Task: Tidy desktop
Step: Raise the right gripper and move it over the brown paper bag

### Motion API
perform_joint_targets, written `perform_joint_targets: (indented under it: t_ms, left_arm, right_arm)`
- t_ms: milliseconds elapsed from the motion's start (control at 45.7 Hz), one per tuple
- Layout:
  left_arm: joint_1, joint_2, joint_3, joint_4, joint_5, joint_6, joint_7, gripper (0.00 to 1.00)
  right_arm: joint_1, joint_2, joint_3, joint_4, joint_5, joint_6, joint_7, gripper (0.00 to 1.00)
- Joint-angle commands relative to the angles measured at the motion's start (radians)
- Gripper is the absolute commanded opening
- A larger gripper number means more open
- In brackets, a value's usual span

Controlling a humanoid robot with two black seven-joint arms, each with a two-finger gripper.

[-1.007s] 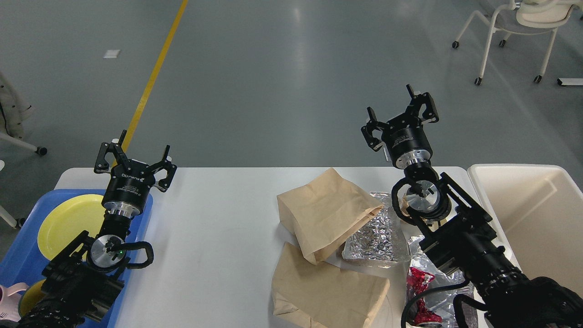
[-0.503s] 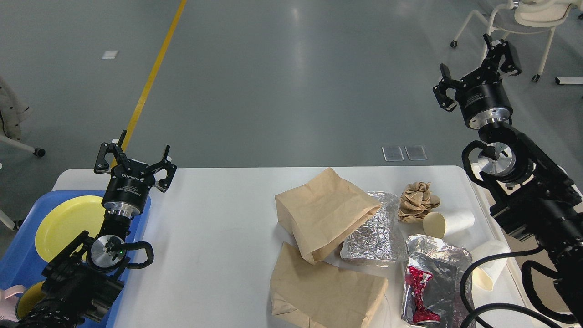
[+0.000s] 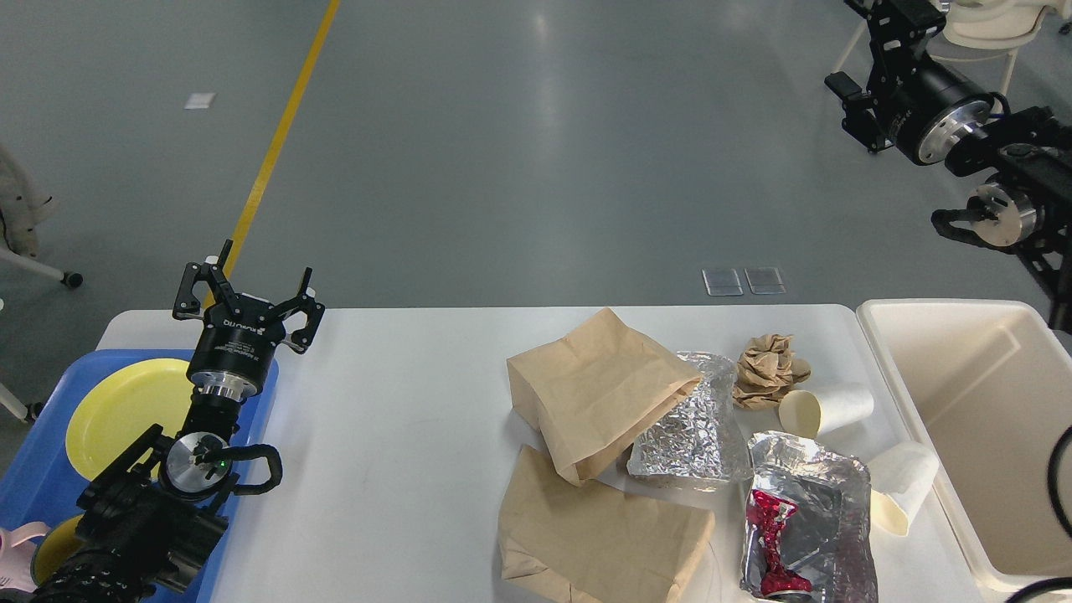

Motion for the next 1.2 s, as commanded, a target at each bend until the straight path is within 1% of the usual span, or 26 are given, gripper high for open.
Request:
perform_joint_targets:
  t_ms: [0, 109, 175, 285, 394, 460, 503, 525, 613, 679, 810, 897, 985, 1073, 1138, 1182]
  left_arm:
    - [0.000, 0.000, 0.000, -0.001, 0.000, 0.000, 0.000, 0.97]
    - [-0.001, 0.000, 0.000, -0.001, 0.000, 0.000, 0.000, 0.97]
    - [0.000, 0.000, 0.000, -0.001, 0.000, 0.000, 0.000, 0.97]
    - [0.000, 0.000, 0.000, -0.001, 0.000, 0.000, 0.000, 0.97]
    - [-0.001, 0.000, 0.000, -0.001, 0.000, 0.000, 0.000, 0.97]
    - [0.000, 0.000, 0.000, 0.001, 0.001, 0.000, 0.000, 0.97]
    - [0.000, 0.000, 0.000, -0.001, 0.000, 0.000, 0.000, 0.97]
    - [0.000, 0.000, 0.000, -0.001, 0.001, 0.000, 0.000, 0.97]
    - [0.000, 0.000, 0.000, -0.001, 0.001, 0.000, 0.000, 0.97]
    - [0.000, 0.000, 0.000, -0.001, 0.001, 0.000, 0.000, 0.97]
    - [0.000, 0.000, 0.000, -0.001, 0.001, 0.000, 0.000, 0.97]
    - [0.000, 0.000, 0.000, -0.001, 0.001, 0.000, 0.000, 0.97]
    - [0.000, 0.000, 0.000, -0.001, 0.001, 0.000, 0.000, 0.97]
    - [0.000, 0.000, 0.000, -0.001, 0.001, 0.000, 0.000, 0.97]
    - [0.000, 0.000, 0.000, -0.001, 0.000, 0.000, 0.000, 0.97]
    - [0.000, 0.000, 0.000, -0.001, 0.000, 0.000, 0.000, 0.97]
  right_arm:
    - [0.149, -0.007, -0.264, 0.024, 0.001, 0.005, 0.000, 1.00]
    - [0.228, -0.013, -0.364, 0.093, -0.004, 0.013, 0.000, 1.00]
    - [0.287, -0.010, -0.465, 0.162, -0.004, 0.013, 0.000, 1.00]
    - [0.420, -0.001, -0.753, 0.314, -0.007, 0.013, 0.002, 1.00]
    - [0.635, 0.070, -1.082, 0.484, -0.008, 0.015, 0.000, 1.00]
    - [0.736, 0.097, -1.209, 0.552, -0.001, 0.024, 0.006, 1.00]
    - [0.770, 0.113, -1.210, 0.590, -0.001, 0.054, 0.006, 1.00]
    - [0.800, 0.139, -1.214, 0.627, -0.002, 0.126, 0.005, 1.00]
    - [0.845, 0.193, -1.213, 0.638, -0.007, 0.303, 0.003, 1.00]
    - [0.896, 0.254, -1.203, 0.650, -0.004, 0.416, 0.003, 1.00]
    - [1.028, 0.338, -1.203, 0.770, -0.005, 0.597, -0.006, 1.00]
    - [1.109, 0.403, -1.197, 0.848, -0.007, 0.700, -0.029, 1.00]
    - [1.193, 0.423, -1.156, 0.922, -0.004, 0.758, -0.072, 1.00]
    - [1.264, 0.421, -1.121, 0.971, 0.004, 0.758, -0.142, 1.00]
    - [1.289, 0.415, -1.113, 0.985, 0.021, 0.758, -0.167, 1.00]
    - [1.290, 0.404, -1.118, 0.982, 0.057, 0.758, -0.172, 1.00]
